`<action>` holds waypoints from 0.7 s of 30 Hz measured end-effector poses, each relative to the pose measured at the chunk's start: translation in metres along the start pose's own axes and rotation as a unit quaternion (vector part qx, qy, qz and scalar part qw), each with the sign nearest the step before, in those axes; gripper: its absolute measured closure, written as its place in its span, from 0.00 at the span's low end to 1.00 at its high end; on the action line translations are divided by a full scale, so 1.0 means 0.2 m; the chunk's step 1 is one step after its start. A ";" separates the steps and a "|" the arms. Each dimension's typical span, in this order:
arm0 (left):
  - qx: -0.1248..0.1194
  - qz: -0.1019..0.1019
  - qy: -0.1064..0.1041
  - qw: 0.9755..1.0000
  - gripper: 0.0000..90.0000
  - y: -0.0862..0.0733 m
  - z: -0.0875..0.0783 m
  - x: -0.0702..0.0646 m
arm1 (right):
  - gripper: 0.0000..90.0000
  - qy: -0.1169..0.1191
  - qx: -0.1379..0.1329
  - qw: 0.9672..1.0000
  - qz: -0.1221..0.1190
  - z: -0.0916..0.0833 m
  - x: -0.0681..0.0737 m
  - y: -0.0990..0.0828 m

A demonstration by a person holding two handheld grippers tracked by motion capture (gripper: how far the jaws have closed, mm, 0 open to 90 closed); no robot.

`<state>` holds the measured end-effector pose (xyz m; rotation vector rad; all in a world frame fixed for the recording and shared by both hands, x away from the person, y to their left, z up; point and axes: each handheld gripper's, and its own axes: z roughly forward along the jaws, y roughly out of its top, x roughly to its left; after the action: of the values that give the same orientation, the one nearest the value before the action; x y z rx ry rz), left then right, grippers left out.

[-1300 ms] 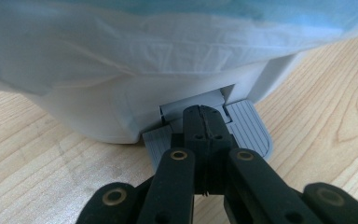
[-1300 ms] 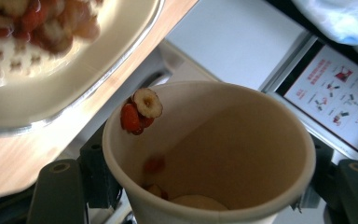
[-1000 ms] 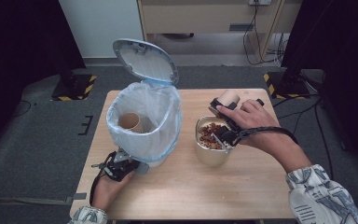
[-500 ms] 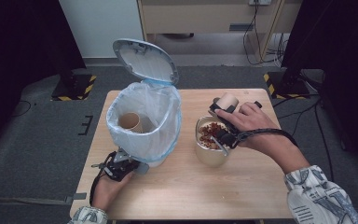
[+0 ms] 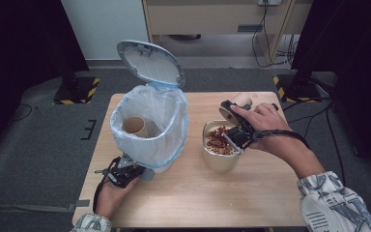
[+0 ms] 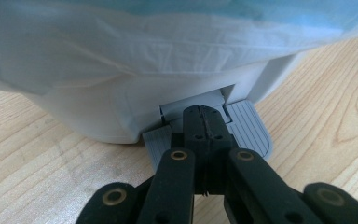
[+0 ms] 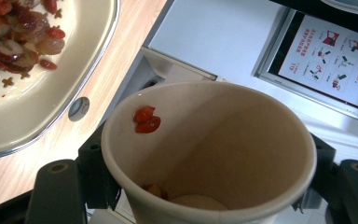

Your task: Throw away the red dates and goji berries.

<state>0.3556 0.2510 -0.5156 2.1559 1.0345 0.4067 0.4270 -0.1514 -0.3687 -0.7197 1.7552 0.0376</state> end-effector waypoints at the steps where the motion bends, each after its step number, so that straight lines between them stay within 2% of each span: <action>1: 0.000 0.000 0.000 1.000 1.00 0.00 0.00 0.00 | 0.31 -0.001 -0.002 1.000 0.005 0.00 -0.01 -0.01; 5: 0.000 0.000 0.000 1.000 1.00 0.00 0.00 0.00 | 0.31 -0.005 -0.003 1.000 0.025 0.00 -0.02 -0.02; 12: 0.000 0.000 0.000 1.000 1.00 0.00 0.00 0.00 | 0.31 -0.008 -0.006 0.999 0.040 0.00 -0.04 -0.03; 14: 0.000 0.000 0.000 1.000 1.00 0.00 0.00 0.00 | 0.31 -0.010 -0.009 0.998 0.057 0.01 -0.05 -0.04; 18: 0.000 0.000 0.000 1.000 1.00 0.00 0.00 0.00 | 0.30 -0.013 -0.008 0.997 0.074 0.01 -0.05 -0.06; 19: 0.000 0.000 0.000 1.000 1.00 0.00 0.00 0.00 | 0.30 -0.014 -0.010 0.996 0.089 0.01 -0.06 -0.07; 20: 0.000 0.000 0.000 1.000 1.00 0.00 0.00 0.00 | 0.30 -0.014 -0.010 0.996 0.089 0.01 -0.06 -0.07; 21: 0.000 0.000 0.000 1.000 1.00 0.00 0.00 0.00 | 0.30 -0.016 -0.010 0.995 0.100 0.01 -0.07 -0.07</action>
<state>0.3555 0.2511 -0.5157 2.1558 1.0338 0.4068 0.4374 -0.1564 -0.3524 -0.5521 1.7928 0.2011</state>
